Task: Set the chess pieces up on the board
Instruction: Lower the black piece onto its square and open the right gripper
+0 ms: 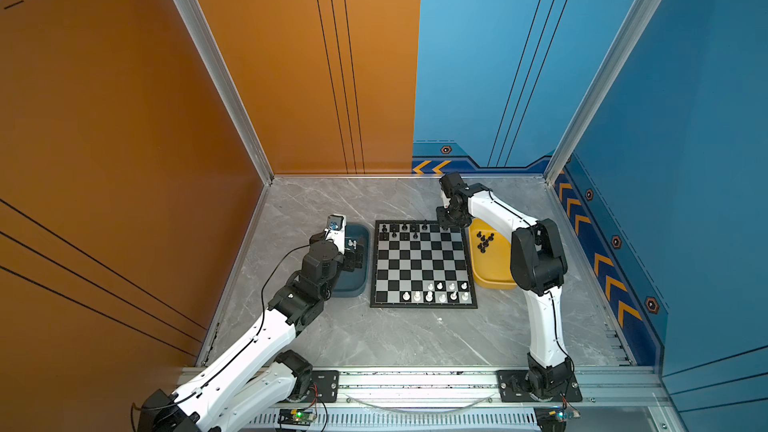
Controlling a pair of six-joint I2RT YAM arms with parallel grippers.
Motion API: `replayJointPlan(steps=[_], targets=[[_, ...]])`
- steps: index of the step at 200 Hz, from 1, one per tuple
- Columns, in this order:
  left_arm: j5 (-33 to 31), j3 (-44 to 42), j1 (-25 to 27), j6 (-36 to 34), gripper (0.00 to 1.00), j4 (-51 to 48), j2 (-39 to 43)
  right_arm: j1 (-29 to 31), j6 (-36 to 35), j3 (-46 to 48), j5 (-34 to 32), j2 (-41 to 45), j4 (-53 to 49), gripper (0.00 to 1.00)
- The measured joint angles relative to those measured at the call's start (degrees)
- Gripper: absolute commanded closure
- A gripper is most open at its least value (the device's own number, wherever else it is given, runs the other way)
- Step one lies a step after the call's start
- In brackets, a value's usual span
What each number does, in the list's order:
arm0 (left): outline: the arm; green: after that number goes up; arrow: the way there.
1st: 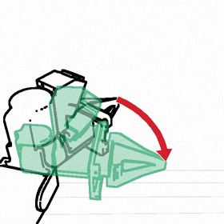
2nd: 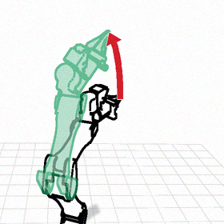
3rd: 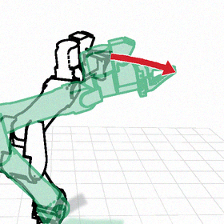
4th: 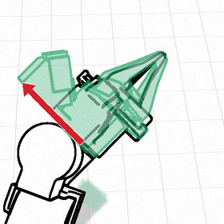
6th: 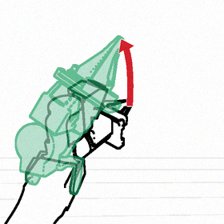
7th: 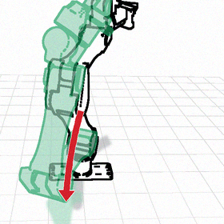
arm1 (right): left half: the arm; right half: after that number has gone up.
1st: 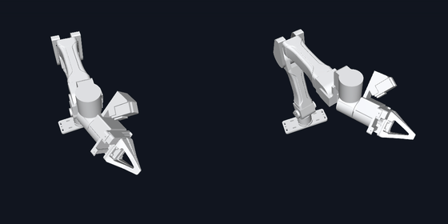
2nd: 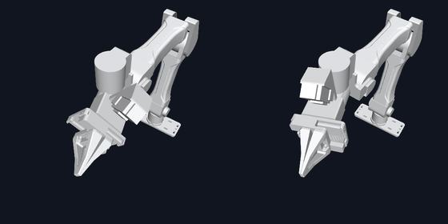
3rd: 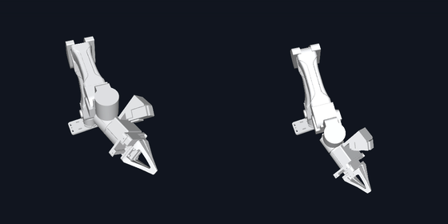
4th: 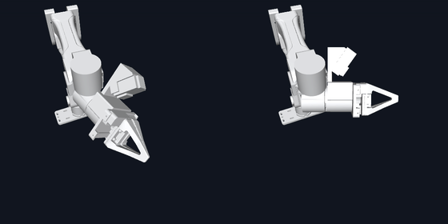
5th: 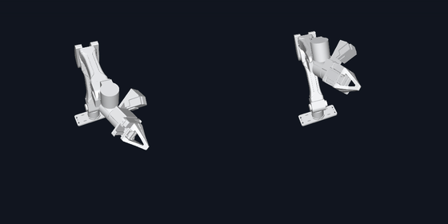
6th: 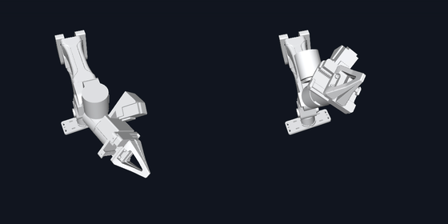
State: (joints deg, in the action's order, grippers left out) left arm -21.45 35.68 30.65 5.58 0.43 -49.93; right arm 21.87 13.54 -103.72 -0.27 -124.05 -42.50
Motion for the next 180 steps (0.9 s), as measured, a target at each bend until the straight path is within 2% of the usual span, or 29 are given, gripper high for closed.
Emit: replayJointPlan(steps=[18, 51, 93, 152, 180], targets=[[0.0, 0.0, 0.0, 0.0, 0.08, 0.0, 0.0, -0.5, 0.0, 2.3, 0.0, 4.2, 0.2, 0.66], [0.0, 0.0, 0.0, 0.0, 0.09, 0.0, 0.2, -2.3, 0.4, 9.6, 0.0, 17.1, 2.4, 0.66], [0.0, 0.0, 0.0, 0.1, 0.09, 0.0, 0.4, -7.7, 0.9, 18.8, 0.0, 29.7, 5.8, 0.68], [0.5, 0.0, 0.0, 0.8, 0.09, 0.0, 0.4, -17.4, 1.9, 31.0, 0.5, 33.5, 7.6, 0.71], [0.7, 0.0, 0.0, 1.4, 0.1, 0.1, 0.4, -18.9, 2.0, 33.9, 1.6, 33.5, 8.3, 0.71]])
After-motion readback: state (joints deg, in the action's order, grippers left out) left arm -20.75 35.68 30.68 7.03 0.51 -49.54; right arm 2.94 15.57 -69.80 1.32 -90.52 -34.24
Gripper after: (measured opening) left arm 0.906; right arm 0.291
